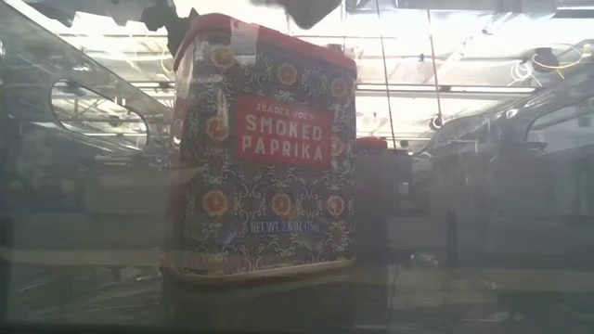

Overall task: Sort spices by type
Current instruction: Put the red seasoning can into the black bin

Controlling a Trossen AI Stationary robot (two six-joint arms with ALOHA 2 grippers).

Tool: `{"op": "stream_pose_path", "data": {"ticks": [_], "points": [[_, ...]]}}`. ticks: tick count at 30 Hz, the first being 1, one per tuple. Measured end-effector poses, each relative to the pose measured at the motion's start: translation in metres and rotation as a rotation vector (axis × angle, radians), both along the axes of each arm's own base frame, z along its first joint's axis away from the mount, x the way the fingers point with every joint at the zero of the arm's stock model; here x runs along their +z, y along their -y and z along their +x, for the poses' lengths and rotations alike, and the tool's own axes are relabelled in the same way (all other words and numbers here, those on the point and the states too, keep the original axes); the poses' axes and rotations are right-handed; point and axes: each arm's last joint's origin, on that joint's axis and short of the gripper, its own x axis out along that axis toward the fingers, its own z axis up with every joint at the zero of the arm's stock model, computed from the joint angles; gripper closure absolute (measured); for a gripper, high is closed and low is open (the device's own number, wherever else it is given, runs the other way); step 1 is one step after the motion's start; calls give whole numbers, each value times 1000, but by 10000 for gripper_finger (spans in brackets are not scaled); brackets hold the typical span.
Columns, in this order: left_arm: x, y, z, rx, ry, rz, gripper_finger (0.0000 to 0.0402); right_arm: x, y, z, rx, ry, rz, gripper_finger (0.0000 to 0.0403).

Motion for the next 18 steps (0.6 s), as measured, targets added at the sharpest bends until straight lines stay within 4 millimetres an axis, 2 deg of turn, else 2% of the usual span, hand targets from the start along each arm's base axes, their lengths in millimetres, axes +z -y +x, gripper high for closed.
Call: {"op": "stream_pose_path", "data": {"ticks": [4, 13, 18], "points": [[0, 0, 0, 0, -2, 1, 125, -16, -3, 7, 2, -46, -8, 134], [-2, 0, 0, 0, -22, 2, 125, -22, -5, 12, -10, -22, -16, 150], [-2, 0, 0, 0, -22, 2, 125, -36, -5, 16, -53, -50, -42, 150]]}}
